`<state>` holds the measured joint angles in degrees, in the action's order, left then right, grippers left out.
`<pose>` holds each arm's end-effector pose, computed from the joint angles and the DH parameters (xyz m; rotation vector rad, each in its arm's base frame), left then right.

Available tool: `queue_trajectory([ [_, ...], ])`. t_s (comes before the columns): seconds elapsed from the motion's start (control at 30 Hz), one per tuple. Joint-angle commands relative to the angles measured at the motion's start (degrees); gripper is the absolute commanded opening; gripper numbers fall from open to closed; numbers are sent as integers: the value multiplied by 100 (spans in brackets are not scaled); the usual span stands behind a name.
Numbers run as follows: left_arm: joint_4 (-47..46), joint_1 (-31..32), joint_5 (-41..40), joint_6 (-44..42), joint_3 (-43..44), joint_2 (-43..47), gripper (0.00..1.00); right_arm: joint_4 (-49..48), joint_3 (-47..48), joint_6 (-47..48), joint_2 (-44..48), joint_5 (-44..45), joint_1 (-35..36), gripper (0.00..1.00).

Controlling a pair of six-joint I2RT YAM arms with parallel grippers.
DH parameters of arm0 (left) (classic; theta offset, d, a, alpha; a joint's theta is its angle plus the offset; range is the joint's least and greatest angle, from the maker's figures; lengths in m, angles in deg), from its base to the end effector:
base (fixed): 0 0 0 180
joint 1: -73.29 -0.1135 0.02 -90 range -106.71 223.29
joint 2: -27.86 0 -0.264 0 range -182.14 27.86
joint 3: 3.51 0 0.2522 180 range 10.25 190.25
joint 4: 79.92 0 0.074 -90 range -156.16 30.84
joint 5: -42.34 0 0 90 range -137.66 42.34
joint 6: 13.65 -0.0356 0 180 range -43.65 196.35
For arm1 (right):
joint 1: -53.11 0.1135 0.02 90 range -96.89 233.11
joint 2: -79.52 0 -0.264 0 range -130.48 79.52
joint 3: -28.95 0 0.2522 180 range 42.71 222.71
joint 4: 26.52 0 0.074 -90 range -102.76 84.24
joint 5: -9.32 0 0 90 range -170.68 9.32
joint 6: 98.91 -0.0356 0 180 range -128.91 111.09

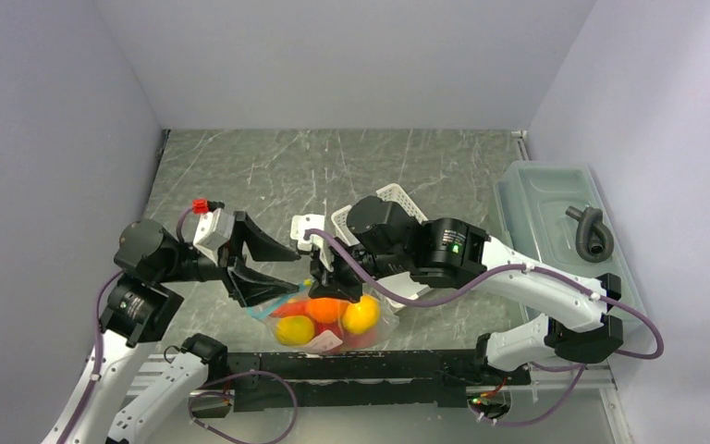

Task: Place the food in the zip-top bag and seal the zipper
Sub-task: Zip the zipper food storage bag at the center of the board.

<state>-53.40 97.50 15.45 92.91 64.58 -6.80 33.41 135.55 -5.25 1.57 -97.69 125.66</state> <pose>0.0807 -0.0711 0.4134 1.0468 1.3138 -1.3375 0.0736 0.2688 0.4365 -1.5428 1.6594 0.9968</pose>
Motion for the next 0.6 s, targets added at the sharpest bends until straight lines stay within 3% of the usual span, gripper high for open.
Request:
queue_trajectory([
  [0.0, -501, 14, 75, 287, -43, -146, 61, -522, 302, -124, 36, 21, 30, 0],
  [0.57, -378, 14, 210, 242, -188, -243, 58, -544, 505, -191, -155, 357, 31, 0],
])
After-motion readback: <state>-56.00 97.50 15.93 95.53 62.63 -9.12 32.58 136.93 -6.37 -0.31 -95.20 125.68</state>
